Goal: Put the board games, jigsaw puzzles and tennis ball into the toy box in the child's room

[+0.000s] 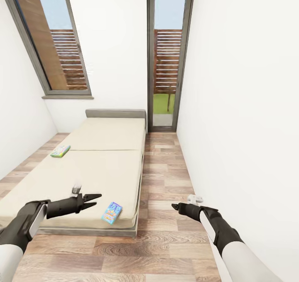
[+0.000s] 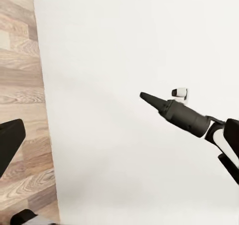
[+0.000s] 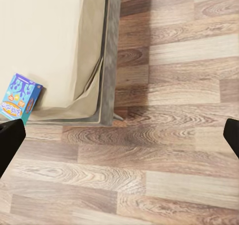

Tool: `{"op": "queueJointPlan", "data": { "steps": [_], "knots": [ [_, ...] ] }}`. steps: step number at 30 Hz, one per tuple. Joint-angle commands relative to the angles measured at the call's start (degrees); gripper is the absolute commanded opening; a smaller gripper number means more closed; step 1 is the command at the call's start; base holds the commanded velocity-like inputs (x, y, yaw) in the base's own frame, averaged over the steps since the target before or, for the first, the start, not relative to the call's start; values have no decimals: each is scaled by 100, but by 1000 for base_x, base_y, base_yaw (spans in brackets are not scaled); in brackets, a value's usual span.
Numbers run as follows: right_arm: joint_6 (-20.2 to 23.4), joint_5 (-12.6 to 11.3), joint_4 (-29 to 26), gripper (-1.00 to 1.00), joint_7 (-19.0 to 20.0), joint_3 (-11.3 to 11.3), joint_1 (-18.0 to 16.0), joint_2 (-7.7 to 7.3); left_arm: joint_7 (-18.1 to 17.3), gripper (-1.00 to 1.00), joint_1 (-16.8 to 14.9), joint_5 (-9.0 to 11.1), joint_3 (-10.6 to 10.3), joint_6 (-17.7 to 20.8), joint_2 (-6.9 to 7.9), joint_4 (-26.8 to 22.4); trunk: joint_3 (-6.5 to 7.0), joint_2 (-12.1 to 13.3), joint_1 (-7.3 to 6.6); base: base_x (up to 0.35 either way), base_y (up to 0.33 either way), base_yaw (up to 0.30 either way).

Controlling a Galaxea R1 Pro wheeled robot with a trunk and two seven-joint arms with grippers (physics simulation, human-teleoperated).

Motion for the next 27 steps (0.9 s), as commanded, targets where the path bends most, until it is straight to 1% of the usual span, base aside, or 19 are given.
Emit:
{"op": "queueJointPlan", "data": {
  "steps": [1, 3, 5, 6, 7, 9, 11, 13, 15, 18, 19, 22, 23, 25, 27],
  "knots": [
    [41, -27, -8, 100, 14, -28, -3, 6, 12, 100, -8, 19, 54, 31, 0, 85, -30, -54, 26, 0, 0, 0],
    [41, -27, -8, 100, 14, -27, -4, 9, 62, 100, -10, 13, 195, -20, -3, 269, -66, -135, 70, 0, 0, 0],
    [41, -27, -8, 100, 14, -27, -7, 10, 207, 100, -10, 5, 388, -237, -4, 498, -102, -215, 113, 0, 0, 0],
    [41, -27, -8, 100, 14, -27, -8, 10, 265, 100, -10, 4, 424, -305, -5, 569, -120, -255, 135, 0, 0, 0],
    [41, -27, -8, 100, 14, -28, -6, 11, 409, 100, -13, 4, 479, -438, -5, 728, -138, -295, 157, 0, 0, 0],
    [41, -27, -8, 100, 14, -26, -7, 11, 574, 100, -17, 10, 517, -558, -2, 892, -174, -375, 201, 0, 0, 0],
    [41, -27, -8, 100, 14, -22, -7, 14, 914, 100, -23, 19, 561, -779, -4, 1183, -210, -455, 245, 0, 0, 0],
    [41, -27, -12, 100, 12, -21, -7, 18, 1171, 100, -26, 25, 596, -1008, -5, 1341, -246, -536, 289, 0, 0, 0],
    [41, -27, -14, 100, 9, -18, -8, 23, 1319, 100, -27, 29, 661, -1161, -5, 1396, -282, -616, 333, 0, 0, 0],
    [44, -27, -33, 100, 7, -12, -6, 29, 1466, 100, -27, 29, 749, -1257, -17, 1427, -335, -736, 399, 0, 0, 0],
    [46, -27, -71, 100, 8, -3, -4, 32, 1579, 100, -27, 27, 795, -1295, -45, 1439, -353, -776, 421, 0, 0, 0],
    [57, -27, -201, 100, 8, 19, -3, 42, 1828, 100, -27, 29, 847, -1337, -97, 1451, -407, -897, 487, 0, 0, 0],
    [74, -27, -276, 100, 2, 27, -2, 63, 1938, 100, -28, 31, 861, -1351, -112, 1455, -425, -937, 509, 0, 0, 0],
    [92, -27, -336, 100, -3, 29, -2, 104, 2024, 100, -28, 32, 869, -1382, -123, 1457, -461, -1017, 553, 0, 0, 0],
    [121, -27, -387, 100, -15, 29, -4, 174, 2106, 100, -28, 33, 873, -1491, -149, 1473, -497, -1097, 597, 0, 0, 0]
  ]
}}
